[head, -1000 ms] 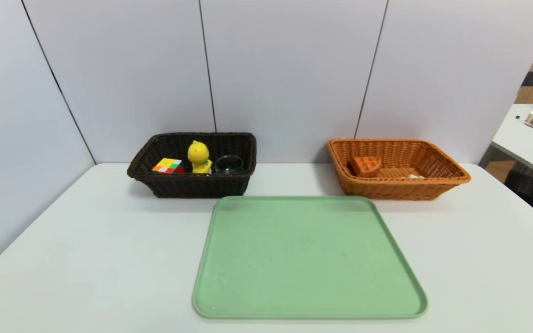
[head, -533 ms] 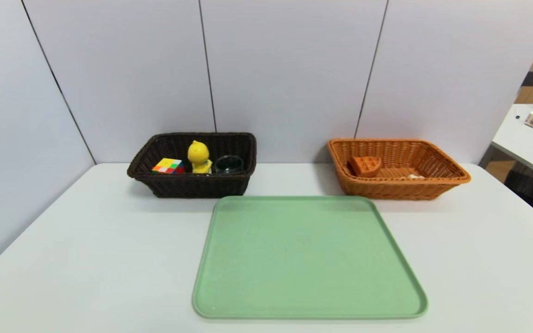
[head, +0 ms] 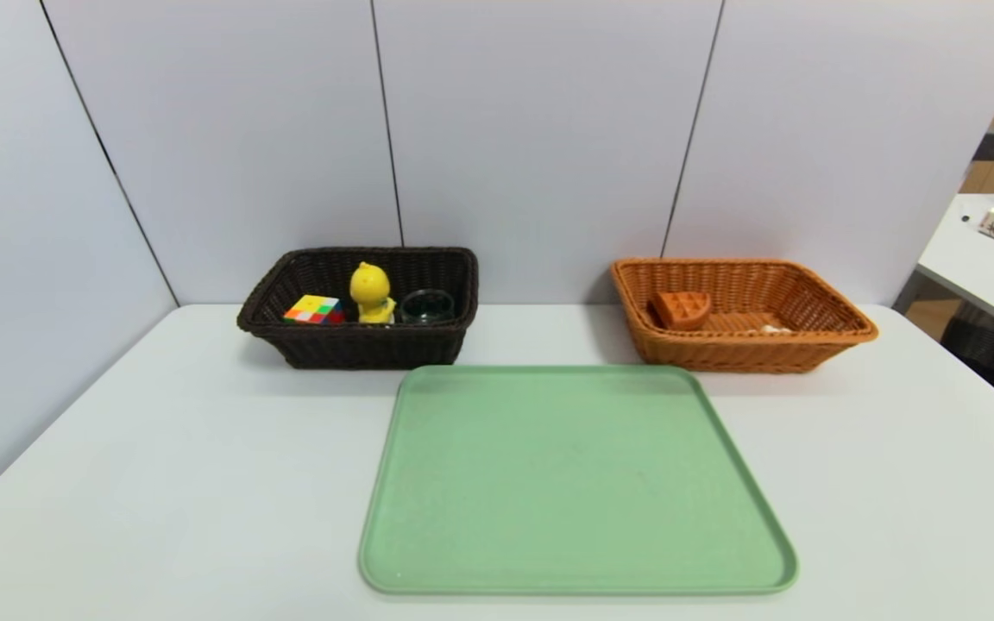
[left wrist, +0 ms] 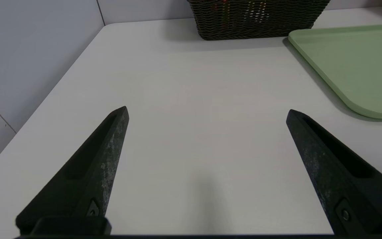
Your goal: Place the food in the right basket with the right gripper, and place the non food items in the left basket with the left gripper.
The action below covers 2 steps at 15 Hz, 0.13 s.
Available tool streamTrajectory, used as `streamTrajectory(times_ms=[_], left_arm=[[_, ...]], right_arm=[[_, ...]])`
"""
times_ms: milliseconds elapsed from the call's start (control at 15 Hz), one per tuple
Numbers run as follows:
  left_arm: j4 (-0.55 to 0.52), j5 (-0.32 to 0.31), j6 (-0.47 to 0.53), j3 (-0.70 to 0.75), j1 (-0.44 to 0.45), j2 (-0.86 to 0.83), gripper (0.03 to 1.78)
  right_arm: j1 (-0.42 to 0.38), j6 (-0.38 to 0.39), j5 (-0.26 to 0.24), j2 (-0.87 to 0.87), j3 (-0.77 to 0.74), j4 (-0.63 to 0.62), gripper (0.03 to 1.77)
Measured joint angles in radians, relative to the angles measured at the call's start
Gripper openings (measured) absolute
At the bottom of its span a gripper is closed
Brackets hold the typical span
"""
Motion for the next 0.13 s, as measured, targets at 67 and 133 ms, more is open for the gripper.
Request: streamTrajectory(times_ms=[67,133], left_arm=[[0.0,0.0,0.001,0.0,0.0,0.0,1.69],[0.0,0.0,0.0,0.0,0.0,0.0,1.69]], right_arm=[[0.0,-0.005,0.006,0.0,0.0,0.0,1.7],[0.0,0.0,0.004,0.0,0.0,0.0,1.7]])
